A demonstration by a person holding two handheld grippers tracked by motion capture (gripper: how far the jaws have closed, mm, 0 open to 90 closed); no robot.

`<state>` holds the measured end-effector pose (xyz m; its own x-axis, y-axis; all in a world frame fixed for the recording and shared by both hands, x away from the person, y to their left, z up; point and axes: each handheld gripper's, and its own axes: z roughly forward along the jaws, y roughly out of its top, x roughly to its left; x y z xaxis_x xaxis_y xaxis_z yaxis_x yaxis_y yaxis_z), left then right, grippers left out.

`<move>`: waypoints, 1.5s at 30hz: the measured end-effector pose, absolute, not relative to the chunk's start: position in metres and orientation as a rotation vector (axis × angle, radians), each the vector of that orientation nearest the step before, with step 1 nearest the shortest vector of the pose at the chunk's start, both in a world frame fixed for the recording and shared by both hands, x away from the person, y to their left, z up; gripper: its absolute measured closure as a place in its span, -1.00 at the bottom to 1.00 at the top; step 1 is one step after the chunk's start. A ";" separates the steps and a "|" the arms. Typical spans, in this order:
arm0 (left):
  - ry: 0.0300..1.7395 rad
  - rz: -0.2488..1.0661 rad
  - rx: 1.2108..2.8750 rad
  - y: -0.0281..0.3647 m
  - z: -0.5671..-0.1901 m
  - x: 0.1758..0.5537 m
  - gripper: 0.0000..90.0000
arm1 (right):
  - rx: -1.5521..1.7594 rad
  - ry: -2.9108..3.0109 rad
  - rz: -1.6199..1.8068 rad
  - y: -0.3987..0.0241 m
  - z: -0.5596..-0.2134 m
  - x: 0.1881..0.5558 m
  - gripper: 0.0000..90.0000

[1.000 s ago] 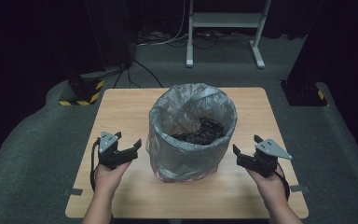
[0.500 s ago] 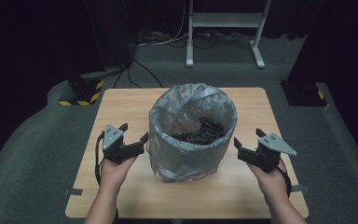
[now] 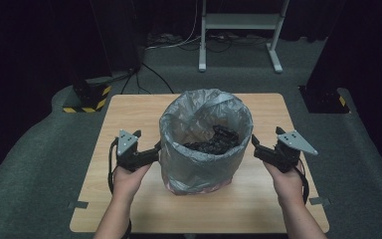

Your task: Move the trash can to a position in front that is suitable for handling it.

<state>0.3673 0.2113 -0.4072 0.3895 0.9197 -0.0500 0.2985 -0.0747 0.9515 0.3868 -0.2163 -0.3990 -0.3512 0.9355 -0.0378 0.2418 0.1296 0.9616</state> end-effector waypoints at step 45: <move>1.035 0.672 1.692 0.134 -0.395 0.381 -0.55 | 1.224 1.677 1.165 -0.246 -0.413 0.401 -0.66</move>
